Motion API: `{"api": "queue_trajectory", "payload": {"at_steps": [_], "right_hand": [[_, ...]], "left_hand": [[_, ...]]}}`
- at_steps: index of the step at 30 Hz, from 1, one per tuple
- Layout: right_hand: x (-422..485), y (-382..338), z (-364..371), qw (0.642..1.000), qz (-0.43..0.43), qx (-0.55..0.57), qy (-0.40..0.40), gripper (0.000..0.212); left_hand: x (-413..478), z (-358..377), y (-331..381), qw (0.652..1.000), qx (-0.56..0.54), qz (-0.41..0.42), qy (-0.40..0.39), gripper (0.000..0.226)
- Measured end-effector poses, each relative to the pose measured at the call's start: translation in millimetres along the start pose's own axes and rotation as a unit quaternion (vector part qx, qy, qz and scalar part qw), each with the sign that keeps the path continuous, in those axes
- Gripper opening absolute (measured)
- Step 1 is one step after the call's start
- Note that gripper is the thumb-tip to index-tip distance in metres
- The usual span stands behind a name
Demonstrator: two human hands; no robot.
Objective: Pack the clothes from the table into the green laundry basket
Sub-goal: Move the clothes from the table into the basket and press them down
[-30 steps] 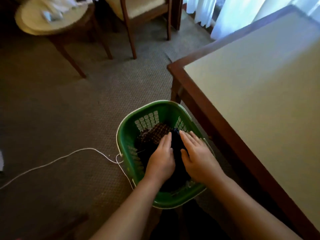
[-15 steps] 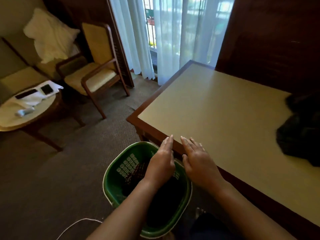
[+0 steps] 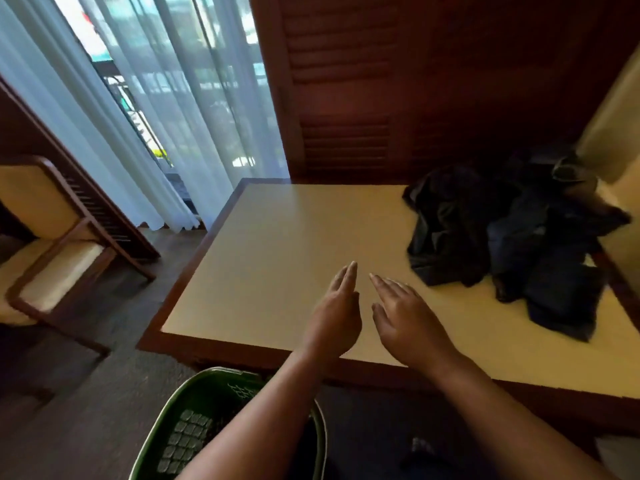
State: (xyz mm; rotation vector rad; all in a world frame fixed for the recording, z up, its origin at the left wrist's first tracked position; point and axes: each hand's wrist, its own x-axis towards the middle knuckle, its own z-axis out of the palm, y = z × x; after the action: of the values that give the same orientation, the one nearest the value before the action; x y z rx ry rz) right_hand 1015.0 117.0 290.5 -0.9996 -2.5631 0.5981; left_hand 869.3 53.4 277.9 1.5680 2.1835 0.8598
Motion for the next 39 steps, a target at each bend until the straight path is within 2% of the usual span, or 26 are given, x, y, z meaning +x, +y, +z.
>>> {"api": "queue_trajectory", "payload": {"at_steps": [9,16,18,20,22,24,27,29,31,32,34,36,37,38,39], "right_hand": [[17.9,128.3,-83.1,0.988,0.13,0.032,0.072,0.056],[53.1,222.2,-127.4,0.98,0.175,0.041,0.09,0.062],[70.1,250.2,-132.4,0.972,0.203,0.024,0.117,0.071],[87.0,276.1,-135.8,0.952,0.28,0.03,0.122,0.092],[100.7,298.6,-136.5,0.917,0.379,0.108,0.065,0.117],[111.0,318.6,-134.5,0.887,0.426,0.176,0.016,0.124],[125.5,332.3,-133.6,0.883,0.427,0.193,0.022,0.095],[129.0,328.5,-138.4,0.888,0.399,0.212,0.08,0.066],[121.9,314.4,-149.6,0.884,0.326,0.299,0.15,0.036],[114.2,305.0,-156.8,0.874,0.291,0.358,0.152,0.03],[94.0,289.6,-172.1,0.866,0.235,0.436,0.065,0.038],[73.4,287.4,-181.1,0.874,0.201,0.438,-0.06,0.043],[65.0,290.4,-184.5,0.885,0.184,0.416,-0.103,0.039],[59.3,297.3,-186.1,0.896,0.179,0.392,-0.104,0.032],[56.4,304.1,-188.6,0.902,0.19,0.383,-0.059,0.022]], "left_hand": [[111.2,62.0,96.1,0.994,-0.003,0.084,-0.072,0.062],[180.8,110.8,137.1,0.992,0.017,0.041,-0.121,0.062],[195.5,120.6,145.9,0.992,0.025,0.035,-0.122,0.062],[209.5,129.9,153.7,0.991,0.035,0.025,-0.124,0.063],[219.6,137.0,161.5,0.991,0.042,0.027,-0.128,0.064],[226.4,141.9,166.9,0.99,0.038,0.034,-0.134,0.064],[242.4,151.5,162.1,0.99,-0.011,0.009,-0.139,0.059],[255.1,156.1,161.0,0.972,-0.175,-0.084,-0.131,0.048],[265.2,154.1,166.8,0.899,-0.372,-0.209,-0.101,0.041],[268.1,151.9,174.8,0.855,-0.438,-0.256,-0.108,0.045],[273.9,151.0,189.0,0.768,-0.541,-0.291,-0.18,0.059],[269.7,158.7,207.9,0.716,-0.598,-0.261,-0.249,0.056],[268.4,167.2,213.9,0.724,-0.585,-0.262,-0.254,0.052],[266.9,176.1,219.0,0.76,-0.541,-0.267,-0.243,0.057],[265.4,183.7,222.1,0.8,-0.486,-0.27,-0.225,0.067]]}}
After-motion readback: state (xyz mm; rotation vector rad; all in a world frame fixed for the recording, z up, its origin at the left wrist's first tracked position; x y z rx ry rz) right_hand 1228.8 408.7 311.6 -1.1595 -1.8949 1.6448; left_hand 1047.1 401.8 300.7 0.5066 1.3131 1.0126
